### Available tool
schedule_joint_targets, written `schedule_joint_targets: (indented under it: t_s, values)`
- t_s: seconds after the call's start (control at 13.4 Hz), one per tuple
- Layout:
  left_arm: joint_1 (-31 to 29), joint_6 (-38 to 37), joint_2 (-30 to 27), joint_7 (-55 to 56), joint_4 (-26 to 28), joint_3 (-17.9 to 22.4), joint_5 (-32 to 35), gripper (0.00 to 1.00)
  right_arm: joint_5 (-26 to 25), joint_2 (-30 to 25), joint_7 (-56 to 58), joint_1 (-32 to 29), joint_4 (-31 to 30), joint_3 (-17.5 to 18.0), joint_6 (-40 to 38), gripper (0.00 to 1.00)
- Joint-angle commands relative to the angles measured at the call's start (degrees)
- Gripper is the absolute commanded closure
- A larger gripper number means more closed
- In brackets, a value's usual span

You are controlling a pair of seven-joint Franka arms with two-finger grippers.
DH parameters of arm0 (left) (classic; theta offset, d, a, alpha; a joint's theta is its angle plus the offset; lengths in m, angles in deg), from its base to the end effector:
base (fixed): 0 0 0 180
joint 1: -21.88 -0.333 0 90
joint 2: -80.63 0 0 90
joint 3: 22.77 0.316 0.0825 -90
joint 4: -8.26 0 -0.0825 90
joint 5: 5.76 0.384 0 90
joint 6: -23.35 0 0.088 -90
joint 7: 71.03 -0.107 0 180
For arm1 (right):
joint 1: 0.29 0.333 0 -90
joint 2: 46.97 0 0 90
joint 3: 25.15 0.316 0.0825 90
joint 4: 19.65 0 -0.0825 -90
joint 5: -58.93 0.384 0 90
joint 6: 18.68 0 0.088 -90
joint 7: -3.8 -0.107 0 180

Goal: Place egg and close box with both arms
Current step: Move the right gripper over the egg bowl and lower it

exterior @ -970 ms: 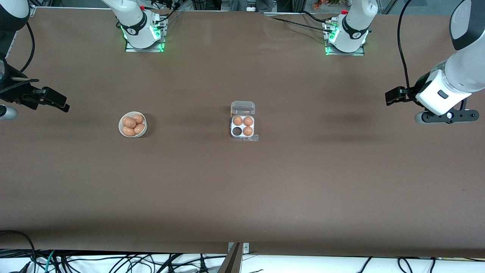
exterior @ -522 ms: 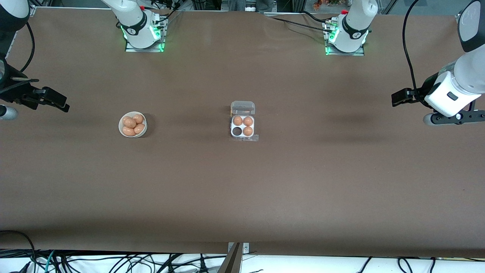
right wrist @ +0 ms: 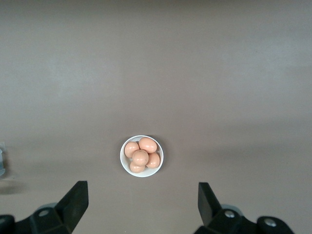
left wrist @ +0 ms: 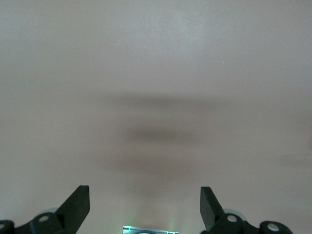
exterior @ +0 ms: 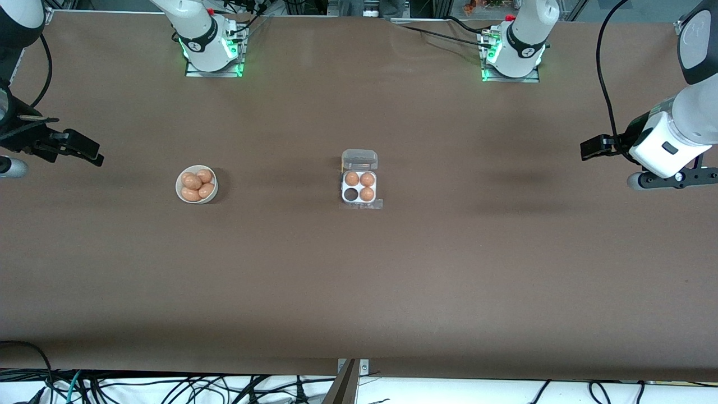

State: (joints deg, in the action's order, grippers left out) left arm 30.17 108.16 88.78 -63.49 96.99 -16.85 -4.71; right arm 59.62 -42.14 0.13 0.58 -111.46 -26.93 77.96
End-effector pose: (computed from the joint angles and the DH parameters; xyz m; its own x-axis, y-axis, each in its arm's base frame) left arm 0.5805 -0.0257 0.5474 0.9748 0.0946 -0.2022 0.0841 -0.9947 -0.0599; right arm 0.5877 -0.0075 0.5715 0.9967 -0.0811 -0.0006 -0.0811 -0.9967 -0.0093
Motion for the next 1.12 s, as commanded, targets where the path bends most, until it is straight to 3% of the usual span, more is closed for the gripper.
schedule_joint_targets:
  t_s: [0.0, 0.3, 0.45, 0.82, 1.04]
  values:
    - [-0.4, -0.3, 0.6, -0.7, -1.5, -0.2, 0.8, 0.0, 0.2, 3.1, 1.2, 0.0, -0.4, 0.3, -0.3, 0.0]
    - [-0.5, -0.3, 0.6, -0.7, -1.5, -0.2, 0.8, 0.0, -0.1, 11.1, 0.3, 3.7, -0.6, 0.3, -2.0, 0.0]
    - [-0.5, -0.3, 0.7, -0.7, -1.5, -0.2, 0.9, 0.0, -0.2, 13.7, 0.2, 4.3, -3.3, 0.3, 2.3, 0.0]
    - [-0.5, -0.3, 0.7, -0.7, -1.5, -0.2, 0.9, 0.0, -0.3, 10.6, 0.9, 4.7, -25.7, 1.7, 30.0, 0.0]
    - [-0.5, -0.3, 0.8, -0.6, -1.5, -0.2, 0.9, 0.0, -0.4, 8.0, 0.9, 4.7, -33.8, 1.9, 37.5, 0.0]
